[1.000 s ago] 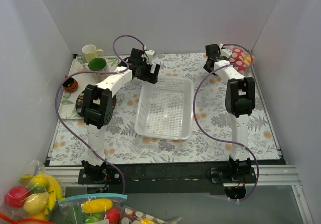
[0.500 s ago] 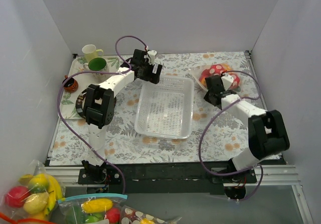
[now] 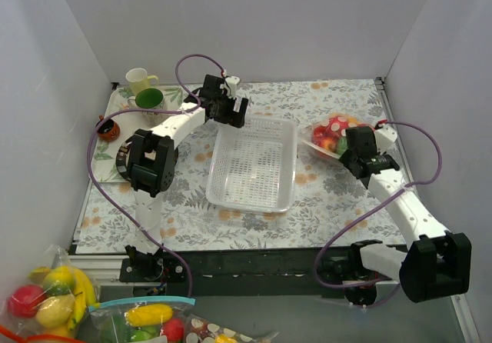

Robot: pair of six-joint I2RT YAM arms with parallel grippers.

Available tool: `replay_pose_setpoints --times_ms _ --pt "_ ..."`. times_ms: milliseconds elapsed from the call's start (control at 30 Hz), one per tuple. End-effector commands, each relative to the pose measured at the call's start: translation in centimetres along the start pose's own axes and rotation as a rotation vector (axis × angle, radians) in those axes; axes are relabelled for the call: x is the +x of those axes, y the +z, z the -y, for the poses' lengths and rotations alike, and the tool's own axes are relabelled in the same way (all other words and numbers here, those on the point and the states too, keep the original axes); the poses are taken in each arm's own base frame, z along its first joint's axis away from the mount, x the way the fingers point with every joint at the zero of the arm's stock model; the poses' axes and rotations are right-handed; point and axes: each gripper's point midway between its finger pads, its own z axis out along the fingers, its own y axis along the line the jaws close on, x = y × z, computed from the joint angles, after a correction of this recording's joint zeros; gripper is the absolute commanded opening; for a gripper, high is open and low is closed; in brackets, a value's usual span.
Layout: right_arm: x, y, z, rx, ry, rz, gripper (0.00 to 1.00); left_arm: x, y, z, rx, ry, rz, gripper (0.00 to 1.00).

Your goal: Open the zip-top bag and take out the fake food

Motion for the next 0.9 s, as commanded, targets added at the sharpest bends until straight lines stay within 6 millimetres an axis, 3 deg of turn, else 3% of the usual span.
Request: replay_pose_setpoints --times_ms 0,133,233,267,300,367,533,633,867 --pt "-4.2 -1.7 -3.6 -0.04 -0.186 0.056 0.69 -4.9 -4.2 0.9 0.017 0.036 0.115 0.98" --pt "-4.3 -3.1 -6.2 -0.051 -0.405 0.128 0.76 -6.7 -5.0 1.1 0.025 0.053 0.145 0.98" --pt "-2.3 -5.3 -10.7 -0.169 -0.656 0.242 0.74 -6.3 -4.4 1.1 0.025 0.049 0.128 0.98" --pt "-0.5 -6.8 -12.6 -0.237 -0.768 0.278 0.74 -6.0 -4.2 1.2 0.026 0.048 0.122 0.98" --pt "0.9 -6.6 -12.9 -0.237 -0.865 0.297 0.73 -5.6 -3.9 1.1 0.024 0.043 0.113 0.98" --pt "2.3 -8.1 -15.1 -0.274 -1.052 0.394 0.73 -5.0 -3.3 0.9 0.014 0.036 0.098 0.98" --pt "2.9 -6.5 -14.7 -0.137 -1.213 0.459 0.73 -3.4 -1.7 -0.2 -0.026 0.051 0.069 0.98" --pt "1.9 -6.6 -14.9 -0.112 -1.203 0.502 0.72 -2.3 -0.6 -0.9 -0.051 0.07 0.047 0.98" --pt "1.1 -7.1 -12.3 -0.096 -1.167 0.473 0.72 1.6 0.1 -2.6 -0.114 0.151 -0.004 0.98"
